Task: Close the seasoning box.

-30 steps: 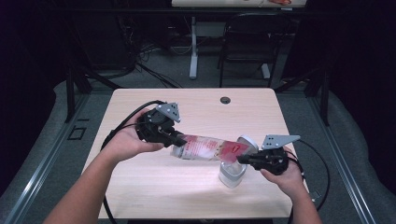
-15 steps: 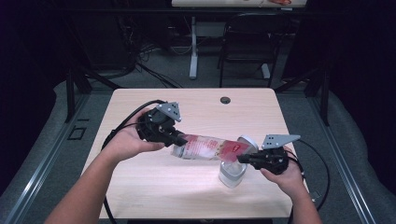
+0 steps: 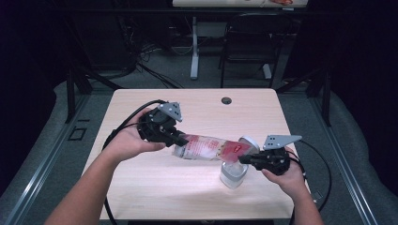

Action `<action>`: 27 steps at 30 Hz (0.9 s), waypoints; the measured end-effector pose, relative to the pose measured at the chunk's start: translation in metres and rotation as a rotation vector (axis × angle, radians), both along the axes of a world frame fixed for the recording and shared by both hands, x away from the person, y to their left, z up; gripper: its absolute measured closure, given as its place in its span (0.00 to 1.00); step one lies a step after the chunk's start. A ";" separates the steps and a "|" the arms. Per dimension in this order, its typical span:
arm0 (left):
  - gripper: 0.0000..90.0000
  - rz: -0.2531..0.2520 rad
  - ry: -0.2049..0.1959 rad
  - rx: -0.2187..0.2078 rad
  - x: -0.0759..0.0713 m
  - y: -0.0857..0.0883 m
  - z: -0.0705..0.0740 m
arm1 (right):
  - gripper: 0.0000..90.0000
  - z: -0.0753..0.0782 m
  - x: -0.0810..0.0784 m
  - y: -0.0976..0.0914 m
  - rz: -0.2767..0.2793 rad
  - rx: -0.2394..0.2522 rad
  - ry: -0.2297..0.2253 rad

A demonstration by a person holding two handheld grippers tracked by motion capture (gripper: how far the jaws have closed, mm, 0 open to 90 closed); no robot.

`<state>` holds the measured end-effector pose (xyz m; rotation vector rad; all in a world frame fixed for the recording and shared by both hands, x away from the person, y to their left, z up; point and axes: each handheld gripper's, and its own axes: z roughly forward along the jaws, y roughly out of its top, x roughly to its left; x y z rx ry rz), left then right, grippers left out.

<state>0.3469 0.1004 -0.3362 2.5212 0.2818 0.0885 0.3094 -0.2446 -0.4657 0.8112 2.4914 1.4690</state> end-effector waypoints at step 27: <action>0.87 -0.008 0.000 0.015 0.000 -0.005 0.004 | 1.00 0.000 0.000 -0.001 -0.011 -0.010 0.002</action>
